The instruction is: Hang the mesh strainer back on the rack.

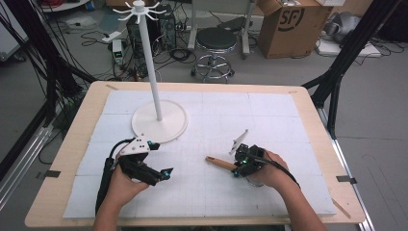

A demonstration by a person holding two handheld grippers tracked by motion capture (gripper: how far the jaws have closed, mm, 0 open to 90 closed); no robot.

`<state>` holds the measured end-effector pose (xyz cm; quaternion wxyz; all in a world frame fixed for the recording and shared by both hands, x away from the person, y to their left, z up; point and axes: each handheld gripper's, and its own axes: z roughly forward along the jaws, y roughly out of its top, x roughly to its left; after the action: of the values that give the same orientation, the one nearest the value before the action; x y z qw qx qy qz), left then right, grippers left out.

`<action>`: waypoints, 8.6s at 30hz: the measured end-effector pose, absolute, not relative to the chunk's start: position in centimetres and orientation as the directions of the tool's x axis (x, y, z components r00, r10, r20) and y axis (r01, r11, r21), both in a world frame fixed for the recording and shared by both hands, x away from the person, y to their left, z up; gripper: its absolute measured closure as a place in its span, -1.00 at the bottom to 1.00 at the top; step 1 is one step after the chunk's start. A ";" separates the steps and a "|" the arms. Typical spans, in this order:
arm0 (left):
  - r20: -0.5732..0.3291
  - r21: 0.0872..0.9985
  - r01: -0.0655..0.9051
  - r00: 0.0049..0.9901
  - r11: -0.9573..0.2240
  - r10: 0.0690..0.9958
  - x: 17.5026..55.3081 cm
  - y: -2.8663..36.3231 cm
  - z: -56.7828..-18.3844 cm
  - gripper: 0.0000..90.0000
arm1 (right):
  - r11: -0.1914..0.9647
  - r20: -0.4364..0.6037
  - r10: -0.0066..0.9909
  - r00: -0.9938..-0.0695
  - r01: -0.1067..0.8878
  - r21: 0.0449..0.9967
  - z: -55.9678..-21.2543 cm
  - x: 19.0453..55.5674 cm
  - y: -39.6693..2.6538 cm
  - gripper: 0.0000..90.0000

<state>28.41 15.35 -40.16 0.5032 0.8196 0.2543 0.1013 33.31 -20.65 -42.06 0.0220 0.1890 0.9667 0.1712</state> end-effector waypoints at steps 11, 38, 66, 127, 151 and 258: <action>-0.095 0.877 0.319 0.847 -0.359 0.523 28.4 15.4 -40.1 -0.96 | 0.766 0.018 0.396 -0.918 0.341 0.545 -39.9 33.4 -21.9 0.53; -0.103 0.892 0.312 0.846 -0.329 0.523 28.3 15.9 -39.8 -0.96 | 0.504 0.020 0.324 -0.946 0.191 0.843 -31.4 36.0 -21.2 0.53; -0.104 0.900 0.299 0.854 -0.317 0.510 28.2 15.7 -39.7 -0.96 | 0.405 -0.019 0.242 -0.970 0.083 0.910 -23.1 40.6 -19.1 0.53; -0.108 0.901 0.291 0.869 -0.323 0.482 28.0 15.3 -39.7 -0.96 | 0.395 -0.074 0.316 -0.946 0.061 0.917 -16.5 45.1 -11.4 0.53; -0.109 0.902 0.289 0.870 -0.320 0.481 27.9 15.4 -39.7 -0.96 | 0.460 -0.090 0.363 -0.928 0.094 0.883 -17.2 46.0 -8.4 0.53; -0.128 0.899 0.305 0.869 -0.314 0.477 28.0 15.4 -40.2 -0.96 | 0.379 0.059 0.309 -0.949 0.179 0.908 -27.6 38.2 -22.3 -0.99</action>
<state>28.04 15.43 -40.18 0.5330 0.8066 0.2425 0.0807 38.19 -22.31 -27.62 0.0603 0.1475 0.8280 0.5376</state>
